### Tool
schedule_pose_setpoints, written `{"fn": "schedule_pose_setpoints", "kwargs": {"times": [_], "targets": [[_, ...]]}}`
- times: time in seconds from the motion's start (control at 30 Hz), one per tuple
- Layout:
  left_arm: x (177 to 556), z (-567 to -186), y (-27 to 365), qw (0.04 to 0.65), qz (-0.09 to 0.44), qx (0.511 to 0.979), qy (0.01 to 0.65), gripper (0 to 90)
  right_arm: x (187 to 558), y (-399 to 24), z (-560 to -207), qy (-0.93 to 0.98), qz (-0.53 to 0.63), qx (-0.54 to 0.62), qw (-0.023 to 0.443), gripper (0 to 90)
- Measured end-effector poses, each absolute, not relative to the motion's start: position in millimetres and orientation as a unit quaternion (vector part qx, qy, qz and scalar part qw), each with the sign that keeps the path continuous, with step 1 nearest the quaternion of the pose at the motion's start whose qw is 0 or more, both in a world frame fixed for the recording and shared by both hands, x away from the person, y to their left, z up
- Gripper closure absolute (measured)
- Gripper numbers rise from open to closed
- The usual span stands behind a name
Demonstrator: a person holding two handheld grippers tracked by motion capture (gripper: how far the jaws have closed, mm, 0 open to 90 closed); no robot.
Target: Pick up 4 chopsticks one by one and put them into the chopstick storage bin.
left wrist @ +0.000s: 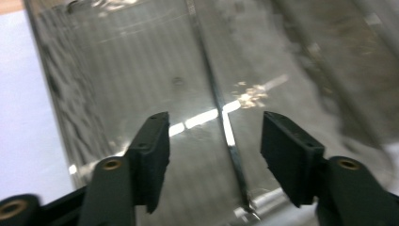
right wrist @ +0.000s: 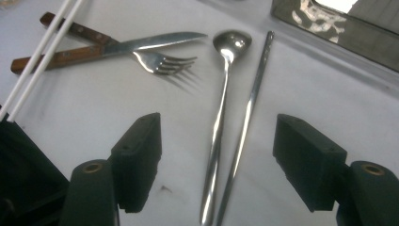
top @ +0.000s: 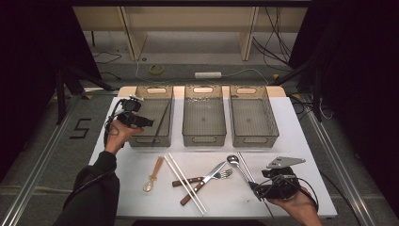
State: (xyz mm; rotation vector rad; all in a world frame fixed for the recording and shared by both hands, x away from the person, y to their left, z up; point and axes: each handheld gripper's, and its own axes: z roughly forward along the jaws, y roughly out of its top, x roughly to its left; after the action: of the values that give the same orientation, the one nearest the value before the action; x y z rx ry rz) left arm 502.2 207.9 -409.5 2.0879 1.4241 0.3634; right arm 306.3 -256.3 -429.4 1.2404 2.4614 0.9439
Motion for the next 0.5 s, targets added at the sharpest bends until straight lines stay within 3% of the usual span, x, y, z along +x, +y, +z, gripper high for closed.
{"fn": "schedule_pose_setpoints", "kwargs": {"times": [0.2,0.5], "targets": [[468.7,-396.9,198.7,0.338,0.134,0.783,0.504,31.7,308.4,-257.9,-426.5,0.854,0.276,0.43,0.101,39.6],[429.2,-393.2,185.3,0.366,0.152,0.792,0.464,25.9,317.0,-253.7,-431.3,0.878,0.195,0.433,0.067,48.9]]}}
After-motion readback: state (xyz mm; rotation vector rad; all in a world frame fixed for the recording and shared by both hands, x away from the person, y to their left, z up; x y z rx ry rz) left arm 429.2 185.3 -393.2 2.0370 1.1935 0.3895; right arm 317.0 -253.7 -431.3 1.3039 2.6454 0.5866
